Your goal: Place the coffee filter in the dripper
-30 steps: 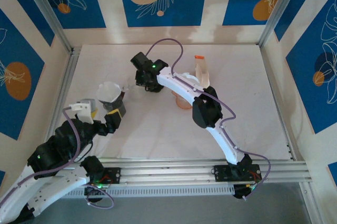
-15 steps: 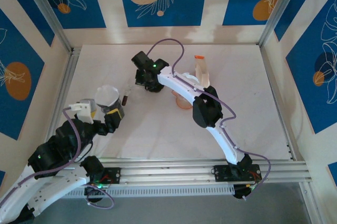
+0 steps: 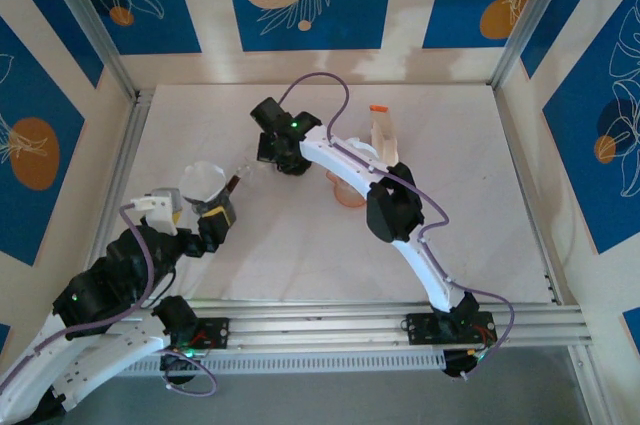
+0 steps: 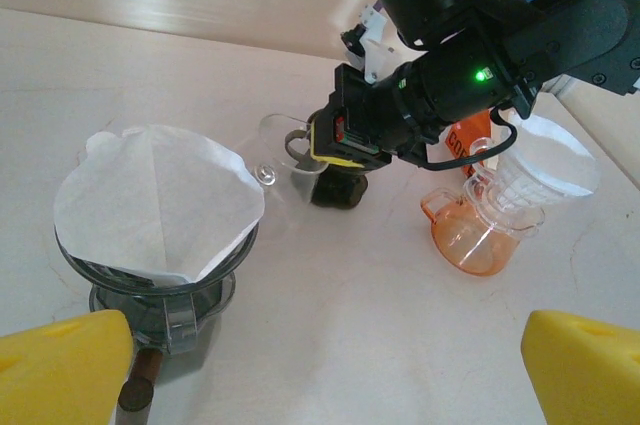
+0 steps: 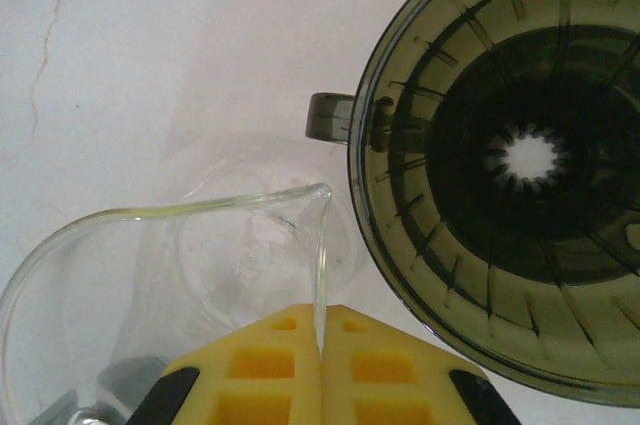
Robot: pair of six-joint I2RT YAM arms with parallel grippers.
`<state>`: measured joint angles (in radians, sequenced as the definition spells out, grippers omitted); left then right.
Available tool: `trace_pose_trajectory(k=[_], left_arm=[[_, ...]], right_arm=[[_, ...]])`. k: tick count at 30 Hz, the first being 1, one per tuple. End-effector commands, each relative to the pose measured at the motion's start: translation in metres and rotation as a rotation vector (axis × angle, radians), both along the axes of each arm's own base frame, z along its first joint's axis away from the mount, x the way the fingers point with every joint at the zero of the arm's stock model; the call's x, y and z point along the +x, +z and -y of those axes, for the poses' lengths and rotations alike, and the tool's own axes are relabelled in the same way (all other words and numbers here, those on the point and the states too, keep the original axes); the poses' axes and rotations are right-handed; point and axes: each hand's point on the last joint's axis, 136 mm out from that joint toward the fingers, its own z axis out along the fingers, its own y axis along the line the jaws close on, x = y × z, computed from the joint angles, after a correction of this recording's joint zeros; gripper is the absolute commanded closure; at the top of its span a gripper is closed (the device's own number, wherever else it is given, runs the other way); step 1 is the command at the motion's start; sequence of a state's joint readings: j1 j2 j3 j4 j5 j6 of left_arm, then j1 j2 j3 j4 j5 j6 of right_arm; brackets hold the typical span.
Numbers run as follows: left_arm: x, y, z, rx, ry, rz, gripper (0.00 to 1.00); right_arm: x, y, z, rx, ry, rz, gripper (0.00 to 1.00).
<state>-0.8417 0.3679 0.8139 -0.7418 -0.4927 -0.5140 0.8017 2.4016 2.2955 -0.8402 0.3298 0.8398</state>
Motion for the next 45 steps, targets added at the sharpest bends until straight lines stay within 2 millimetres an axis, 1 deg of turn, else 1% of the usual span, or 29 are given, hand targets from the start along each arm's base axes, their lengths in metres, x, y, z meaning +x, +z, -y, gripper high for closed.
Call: trace_pose_trajectory(k=[1,3,7,10,14,17,21,24,26,30,35,38,43,45], left_arm=[[0.001,0.000,-0.005,0.006,0.023,0.009,0.00],[0.001,0.001,-0.004,0.001,0.021,0.010,0.00],[0.003,0.000,-0.002,-0.001,0.016,0.011,0.00],[0.003,-0.003,0.000,-0.003,0.016,0.003,0.00],[0.003,-0.004,0.000,-0.011,0.017,-0.002,0.00],[0.003,-0.004,0.002,-0.019,0.013,-0.002,0.00],[0.005,-0.005,0.003,-0.019,0.014,-0.007,0.00],[0.006,-0.008,0.005,-0.017,0.018,-0.016,0.00],[0.007,-0.009,0.006,-0.018,0.017,-0.023,0.00],[0.008,-0.013,0.009,-0.010,0.015,-0.036,0.00],[0.010,-0.017,0.011,-0.014,0.016,-0.044,0.00],[0.010,-0.018,0.011,-0.013,0.018,-0.048,0.00],[0.010,-0.016,0.011,-0.011,0.018,-0.042,0.00],[0.010,-0.016,0.012,-0.012,0.014,-0.043,0.00]], right_arm=[[-0.013,0.026,0.011,-0.037,0.046,0.043,1.00],[-0.019,0.033,0.013,-0.045,0.068,0.061,1.00],[-0.033,0.043,0.018,-0.052,0.115,0.075,1.00],[-0.052,0.049,0.022,-0.063,0.175,0.082,1.00],[-0.083,0.050,0.033,-0.090,0.288,0.074,1.00],[-0.110,0.047,0.046,-0.126,0.381,0.064,1.00],[-0.143,0.036,0.071,-0.179,0.476,0.026,1.00],[-0.158,0.027,0.092,-0.231,0.502,0.015,1.00],[-0.165,0.024,0.104,-0.245,0.507,0.010,1.00],[-0.179,0.014,0.120,-0.271,0.520,-0.008,1.00],[-0.188,0.005,0.131,-0.280,0.515,-0.033,1.00],[-0.191,0.004,0.136,-0.288,0.507,-0.036,1.00],[-0.194,0.008,0.142,-0.283,0.494,-0.031,1.00],[-0.195,0.009,0.142,-0.276,0.492,-0.027,0.96]])
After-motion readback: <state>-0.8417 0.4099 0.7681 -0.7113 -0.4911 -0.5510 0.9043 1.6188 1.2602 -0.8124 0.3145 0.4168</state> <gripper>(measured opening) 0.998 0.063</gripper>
